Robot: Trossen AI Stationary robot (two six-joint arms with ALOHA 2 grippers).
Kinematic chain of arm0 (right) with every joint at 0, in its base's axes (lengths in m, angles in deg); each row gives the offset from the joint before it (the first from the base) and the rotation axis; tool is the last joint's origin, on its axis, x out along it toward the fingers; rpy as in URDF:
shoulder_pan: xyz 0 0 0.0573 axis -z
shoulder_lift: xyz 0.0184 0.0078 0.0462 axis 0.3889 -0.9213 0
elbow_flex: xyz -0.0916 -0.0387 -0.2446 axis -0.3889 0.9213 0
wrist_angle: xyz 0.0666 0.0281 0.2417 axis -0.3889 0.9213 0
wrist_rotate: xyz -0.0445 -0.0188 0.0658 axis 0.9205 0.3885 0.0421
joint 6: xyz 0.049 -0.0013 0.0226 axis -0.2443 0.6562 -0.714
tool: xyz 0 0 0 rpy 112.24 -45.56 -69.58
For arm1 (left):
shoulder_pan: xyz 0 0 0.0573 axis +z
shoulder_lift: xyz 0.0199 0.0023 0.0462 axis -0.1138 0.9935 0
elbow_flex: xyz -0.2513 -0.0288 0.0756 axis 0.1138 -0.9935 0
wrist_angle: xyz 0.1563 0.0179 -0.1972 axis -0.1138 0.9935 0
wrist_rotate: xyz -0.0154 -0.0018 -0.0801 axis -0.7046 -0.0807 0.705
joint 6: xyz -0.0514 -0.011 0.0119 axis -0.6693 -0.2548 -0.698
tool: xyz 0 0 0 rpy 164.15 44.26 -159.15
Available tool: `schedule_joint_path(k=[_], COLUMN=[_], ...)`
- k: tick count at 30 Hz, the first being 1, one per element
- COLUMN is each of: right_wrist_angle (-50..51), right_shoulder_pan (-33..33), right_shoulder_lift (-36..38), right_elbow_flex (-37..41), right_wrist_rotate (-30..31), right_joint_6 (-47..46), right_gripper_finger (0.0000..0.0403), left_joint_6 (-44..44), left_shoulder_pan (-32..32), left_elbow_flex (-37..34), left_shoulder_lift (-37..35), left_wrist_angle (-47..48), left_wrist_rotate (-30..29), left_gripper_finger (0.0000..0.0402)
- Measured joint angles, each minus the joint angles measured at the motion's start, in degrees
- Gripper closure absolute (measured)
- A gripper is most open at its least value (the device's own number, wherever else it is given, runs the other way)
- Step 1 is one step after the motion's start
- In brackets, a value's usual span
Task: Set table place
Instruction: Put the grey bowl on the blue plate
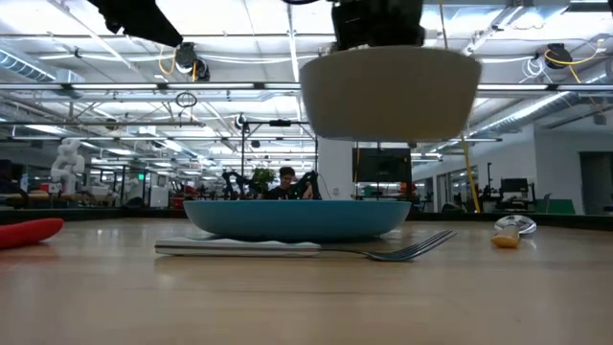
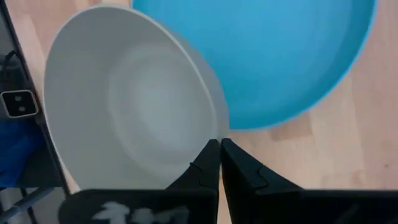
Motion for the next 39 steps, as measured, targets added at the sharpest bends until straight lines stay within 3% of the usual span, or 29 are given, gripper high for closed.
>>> schedule_joint_path(k=[19, 39], right_wrist_angle=[0.98, -1.55], right_shoulder_pan=[6.72, 11.37], right_shoulder_lift=[-15.95, -19.13], right_elbow_flex=[-16.48, -18.11], right_wrist_rotate=[-5.88, -7.41], right_joint_6=[13.27, 17.45], right_gripper_finger=[0.0403, 0.0403], left_joint_6=[1.36, 1.6], left_shoulder_pan=[0.0, 0.0], left_elbow_flex=[0.0, 0.0], left_shoulder_lift=[-0.05, -0.04], left_wrist_angle=[0.36, 0.68], left_wrist_rotate=[-0.92, -0.9], left_gripper_finger=[0.0261, 0.0261])
